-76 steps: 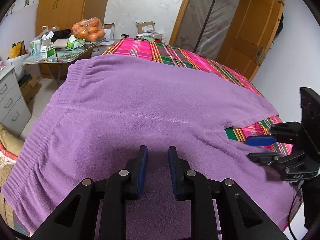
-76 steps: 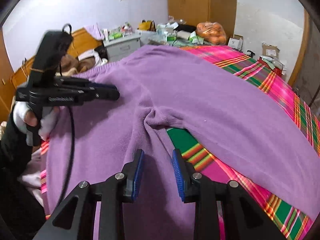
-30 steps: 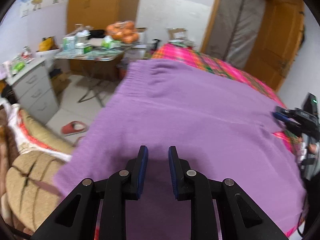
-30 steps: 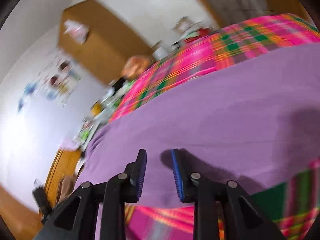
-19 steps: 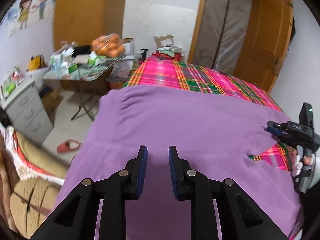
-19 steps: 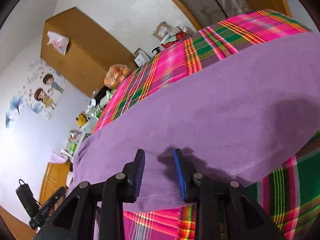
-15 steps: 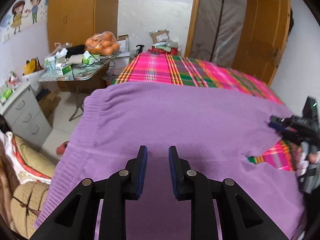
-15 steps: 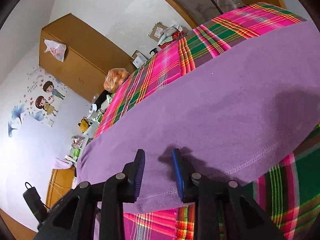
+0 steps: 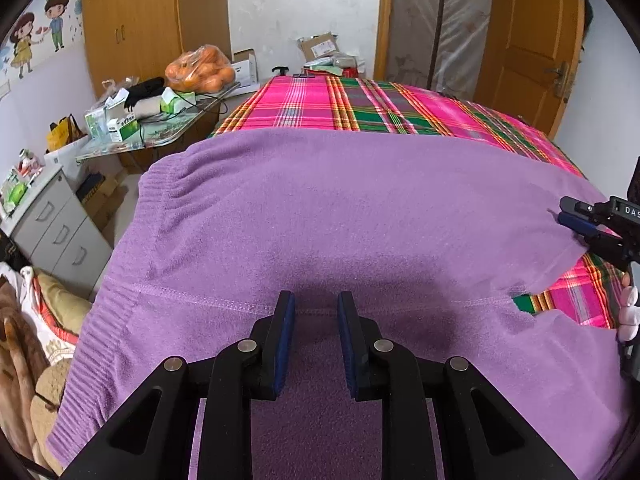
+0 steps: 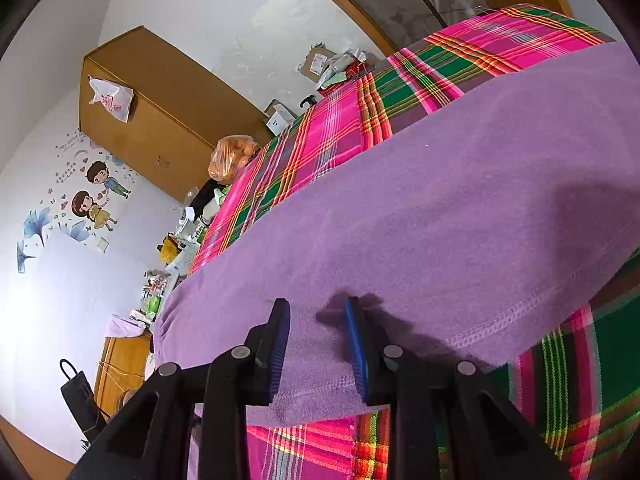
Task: Fold clothes
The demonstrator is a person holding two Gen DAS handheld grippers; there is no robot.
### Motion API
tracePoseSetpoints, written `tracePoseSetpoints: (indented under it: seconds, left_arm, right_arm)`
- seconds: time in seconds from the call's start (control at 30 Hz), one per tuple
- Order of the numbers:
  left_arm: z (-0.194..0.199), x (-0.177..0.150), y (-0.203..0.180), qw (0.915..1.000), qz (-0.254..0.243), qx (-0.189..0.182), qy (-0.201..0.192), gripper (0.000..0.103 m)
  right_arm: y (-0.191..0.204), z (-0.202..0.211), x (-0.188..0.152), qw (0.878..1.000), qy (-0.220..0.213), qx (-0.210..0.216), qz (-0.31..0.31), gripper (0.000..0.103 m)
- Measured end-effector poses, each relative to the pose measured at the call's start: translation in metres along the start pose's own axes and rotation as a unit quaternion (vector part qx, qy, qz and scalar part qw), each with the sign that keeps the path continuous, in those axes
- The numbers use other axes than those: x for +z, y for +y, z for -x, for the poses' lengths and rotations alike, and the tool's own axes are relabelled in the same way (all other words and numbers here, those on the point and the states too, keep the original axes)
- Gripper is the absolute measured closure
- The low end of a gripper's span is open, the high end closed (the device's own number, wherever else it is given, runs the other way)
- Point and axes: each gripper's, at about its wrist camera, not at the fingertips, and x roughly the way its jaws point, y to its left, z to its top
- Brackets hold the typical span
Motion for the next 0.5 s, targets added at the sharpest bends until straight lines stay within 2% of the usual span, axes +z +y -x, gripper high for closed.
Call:
tracePoseSetpoints:
  seconds: [0.5]
  left_arm:
    - [-0.0006, 0.0005, -0.0042, 0.9997, -0.015, 0.017, 0.002, 0.080]
  right_arm:
    - [-0.0011, -0.0017, 0.0012, 1.000, -0.001, 0.001, -0.002, 0.074]
